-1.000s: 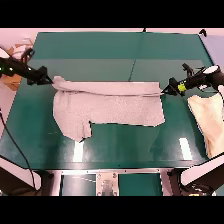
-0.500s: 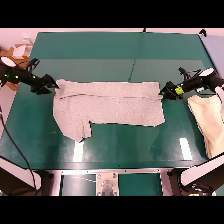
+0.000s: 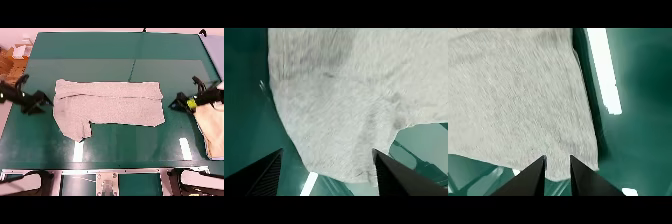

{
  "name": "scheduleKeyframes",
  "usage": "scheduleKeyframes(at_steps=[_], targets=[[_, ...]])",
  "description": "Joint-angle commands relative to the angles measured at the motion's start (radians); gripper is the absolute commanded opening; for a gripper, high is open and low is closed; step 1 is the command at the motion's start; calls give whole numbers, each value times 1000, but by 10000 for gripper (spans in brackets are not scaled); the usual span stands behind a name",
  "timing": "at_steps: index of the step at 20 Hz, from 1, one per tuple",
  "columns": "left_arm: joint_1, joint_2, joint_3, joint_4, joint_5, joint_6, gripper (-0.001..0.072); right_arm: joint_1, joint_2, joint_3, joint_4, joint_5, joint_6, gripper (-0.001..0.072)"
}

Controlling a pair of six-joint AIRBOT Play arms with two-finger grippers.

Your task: Fold the shirts.

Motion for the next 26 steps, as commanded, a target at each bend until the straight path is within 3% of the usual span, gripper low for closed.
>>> scheduleKeyframes(at_steps=[1,5,7,8,11,13,14,15,16,18,19,20,21,22,23,26], targets=[[3,247,-380,-50,184,-2,629,-58,212,-282,3,-73,57,287],[3,274,-590,-200,362,75,629,-69,290,-437,20,-136,58,324],[3,258,-616,-332,435,149,625,-68,289,-488,82,-193,40,433],[3,247,-615,-369,456,176,513,-64,288,-513,130,-228,17,433],[3,185,-615,-475,463,235,489,-14,285,-574,227,-341,-10,437],[3,146,-615,-496,454,247,488,47,285,-589,256,-407,-9,508],[3,140,-615,-507,446,253,487,78,285,-589,261,-438,-9,508],[3,140,-613,-530,433,274,395,103,285,-589,277,-469,-8,508],[3,140,-612,-577,411,325,158,124,285,-589,298,-496,-7,507],[3,140,-612,-649,375,368,24,147,285,-589,324,-525,-3,507],[3,140,-612,-671,362,376,24,147,285,-589,323,-524,23,500],[3,141,-612,-684,354,380,23,147,285,-589,323,-525,29,469],[3,140,-612,-688,349,382,23,147,285,-589,323,-528,28,324],[3,141,-609,-687,344,399,22,147,285,-588,324,-530,28,130],[3,141,-602,-685,331,419,22,147,285,-588,324,-530,28,12],[3,187,-571,-676,296,423,21,138,288,-569,277,-480,0,11]])
